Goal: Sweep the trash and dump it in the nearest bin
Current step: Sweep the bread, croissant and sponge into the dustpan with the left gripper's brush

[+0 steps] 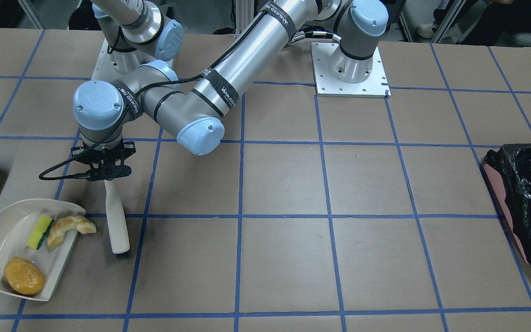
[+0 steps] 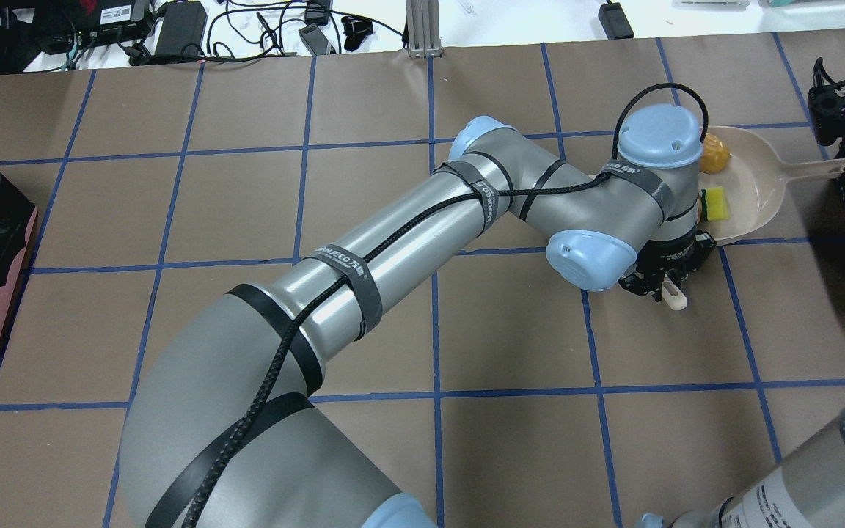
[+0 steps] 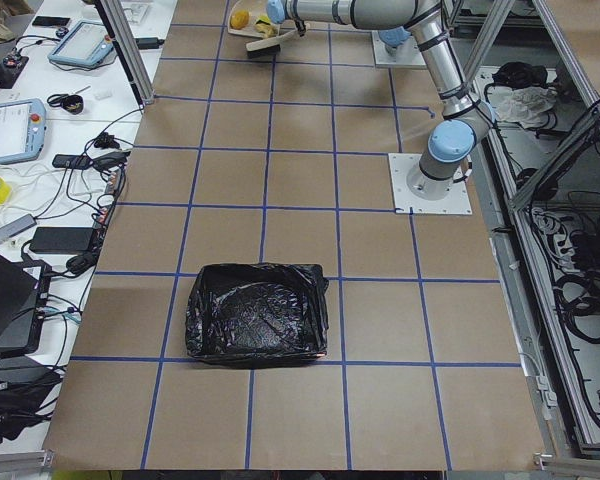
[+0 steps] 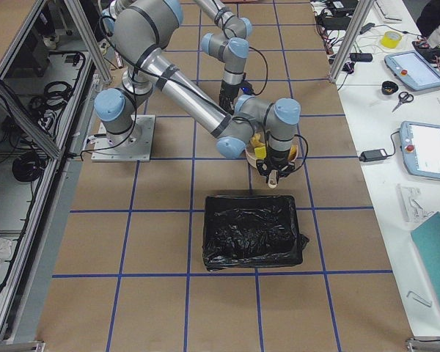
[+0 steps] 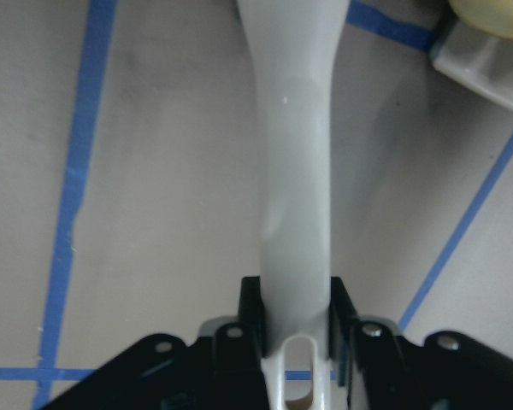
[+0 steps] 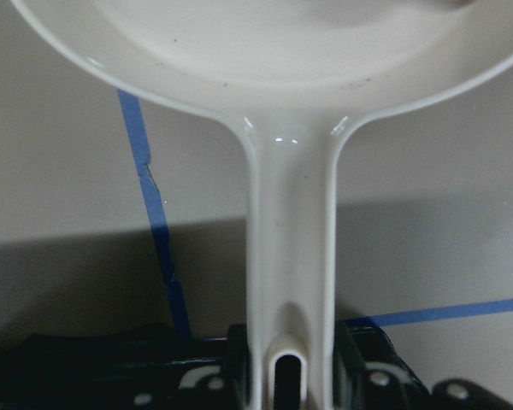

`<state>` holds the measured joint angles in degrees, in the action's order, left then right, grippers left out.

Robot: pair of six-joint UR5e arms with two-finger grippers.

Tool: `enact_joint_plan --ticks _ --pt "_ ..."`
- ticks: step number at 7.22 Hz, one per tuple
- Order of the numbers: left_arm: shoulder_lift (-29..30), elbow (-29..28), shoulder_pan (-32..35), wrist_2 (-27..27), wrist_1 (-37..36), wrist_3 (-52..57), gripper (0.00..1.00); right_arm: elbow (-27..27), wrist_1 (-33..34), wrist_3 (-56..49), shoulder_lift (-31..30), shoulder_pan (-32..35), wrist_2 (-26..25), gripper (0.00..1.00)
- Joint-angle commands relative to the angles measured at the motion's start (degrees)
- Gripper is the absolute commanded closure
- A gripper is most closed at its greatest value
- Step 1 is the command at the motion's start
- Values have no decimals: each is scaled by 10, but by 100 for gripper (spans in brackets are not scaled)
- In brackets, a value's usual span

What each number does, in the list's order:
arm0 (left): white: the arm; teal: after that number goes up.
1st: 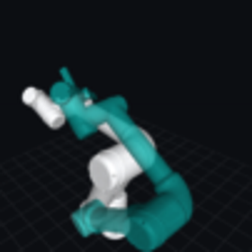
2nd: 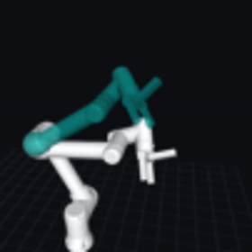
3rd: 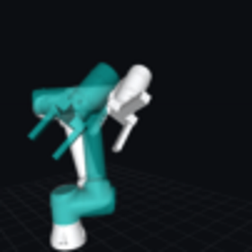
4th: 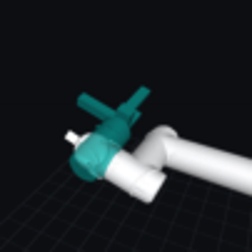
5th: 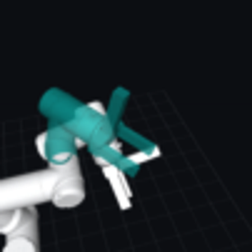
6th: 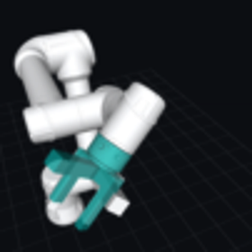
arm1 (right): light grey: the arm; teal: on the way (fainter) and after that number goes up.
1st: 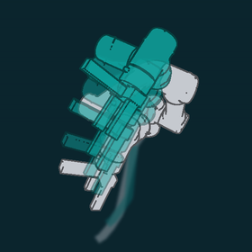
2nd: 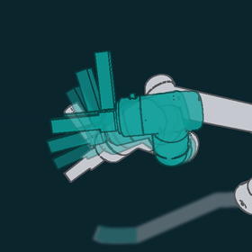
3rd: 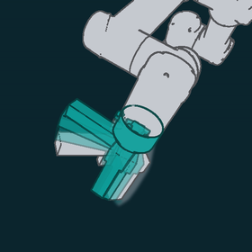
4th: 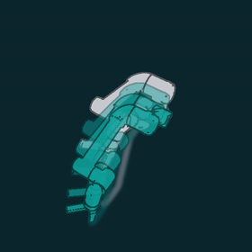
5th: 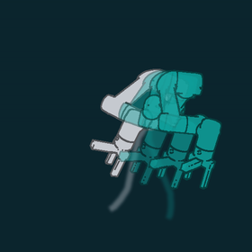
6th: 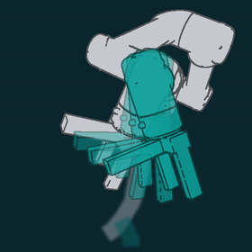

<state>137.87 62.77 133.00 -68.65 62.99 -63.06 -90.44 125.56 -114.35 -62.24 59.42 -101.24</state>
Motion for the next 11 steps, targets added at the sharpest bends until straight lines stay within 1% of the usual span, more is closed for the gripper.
enact_joint_plan --ticks 1,2,3,5,6,7,8,9,10,11 --pt "15 -4 12 19 -15 -24 100 0 -1 0 -1 0 2 100" --pt "25 -19 15 38 -42 -49 100 0 -1 0 -1 0 2 100" --pt "41 -50 16 46 -56 -58 100 0 -1 1 -1 0 2 100" --pt "75 -118 22 62 -57 -68 100 0 -1 1 -2 0 2 100" --pt "85 -144 23 77 -58 -72 100 0 -1 2 -2 0 2 100" --pt "86 -165 24 78 -58 -83 100 0 0 2 -1 0 2 100" --pt "83 -160 24 79 -58 -73 100 0 0 5 -2 0 3 100" --pt "66 -124 24 72 -56 -45 100 2 -1 16 -5 -2 7 100" --pt "44 -86 20 50 -54 -34 100 2 -1 17 -6 -4 39 100" --pt "16 -64 14 27 -29 -30 100 2 -2 17 -11 -7 42 100"
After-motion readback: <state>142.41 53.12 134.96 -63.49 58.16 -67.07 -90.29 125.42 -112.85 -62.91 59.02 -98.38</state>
